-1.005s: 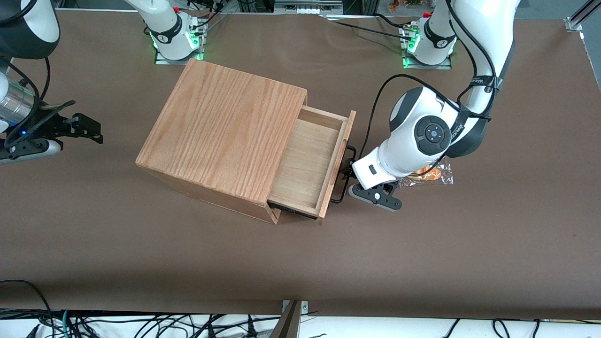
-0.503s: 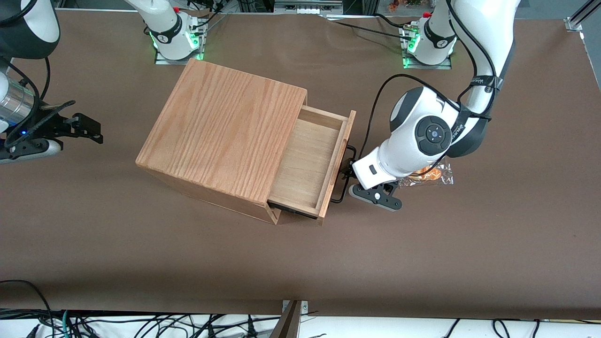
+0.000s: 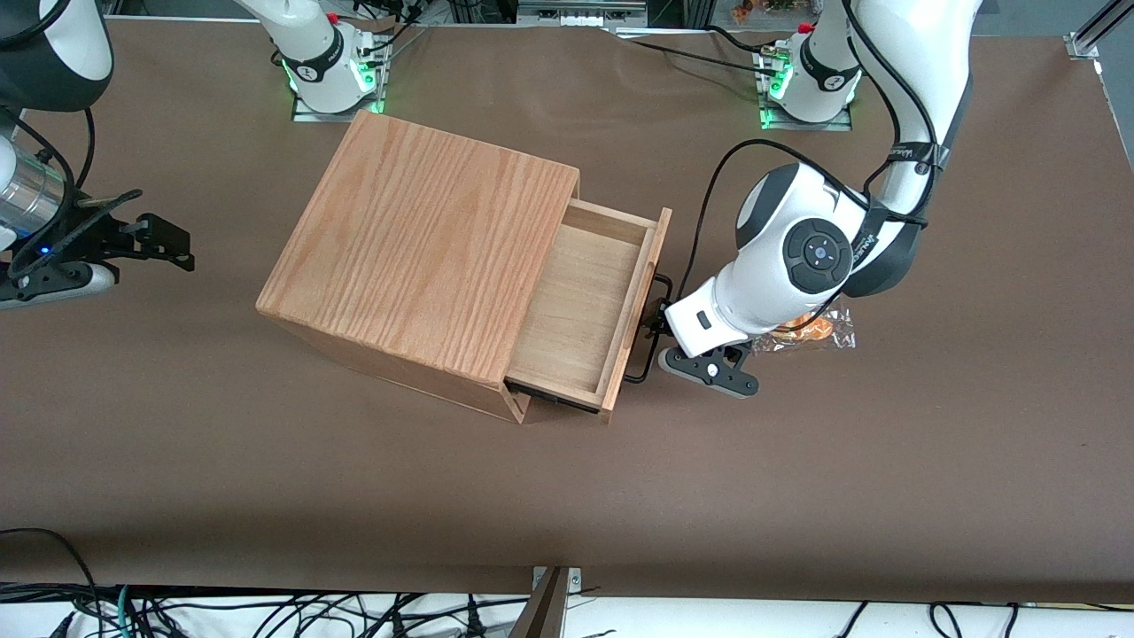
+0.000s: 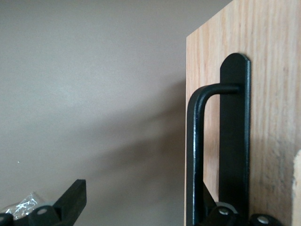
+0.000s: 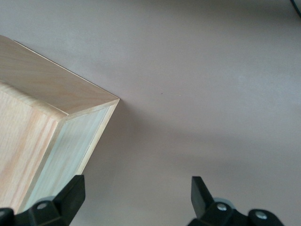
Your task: Open top drawer with left arm
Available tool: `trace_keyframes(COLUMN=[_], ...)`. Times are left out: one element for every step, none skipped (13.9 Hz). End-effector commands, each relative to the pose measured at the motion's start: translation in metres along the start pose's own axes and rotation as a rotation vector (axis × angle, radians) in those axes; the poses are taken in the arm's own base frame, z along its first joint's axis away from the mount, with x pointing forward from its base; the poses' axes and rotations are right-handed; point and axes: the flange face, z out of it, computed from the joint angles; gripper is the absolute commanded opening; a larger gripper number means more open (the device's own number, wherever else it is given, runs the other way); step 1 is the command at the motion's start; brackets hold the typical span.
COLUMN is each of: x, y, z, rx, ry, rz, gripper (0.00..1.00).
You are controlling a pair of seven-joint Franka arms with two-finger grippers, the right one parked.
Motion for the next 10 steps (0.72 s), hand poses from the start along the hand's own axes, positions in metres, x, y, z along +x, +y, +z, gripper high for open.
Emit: trace_keyframes(x=[-0.0061, -0.0061, -0.0063, -0.0065, -0.0063, -0.0065, -0.0067, -0.0065, -0.0065, -0.0063], y=[0.0133, 0.0133, 0.0142, 0.0157, 0.0153, 0.0164, 0.0173, 0.0162, 0.0174, 0.0164], z=[-0.0453, -0.0453, -0.0452, -0.045, -0.044, -0.0438, -0.0437, -0.0439, -0.0444, -0.0447], rx=[-0.021, -0.021, -0.021, -0.028, -0.037, -0.039, -0.04, -0.04, -0.04, -0.04], ry=[0.02, 0.02, 0.02, 0.019, 0.017, 0.016, 0.016, 0.016, 0.017, 0.018], rz=[0.014, 0.016, 0.017, 0.015, 0.009, 0.01, 0.011, 0.01, 0.012, 0.01], gripper=[1.0, 1.0, 1.0, 1.0, 1.0, 1.0, 1.0, 1.0, 1.0, 1.0])
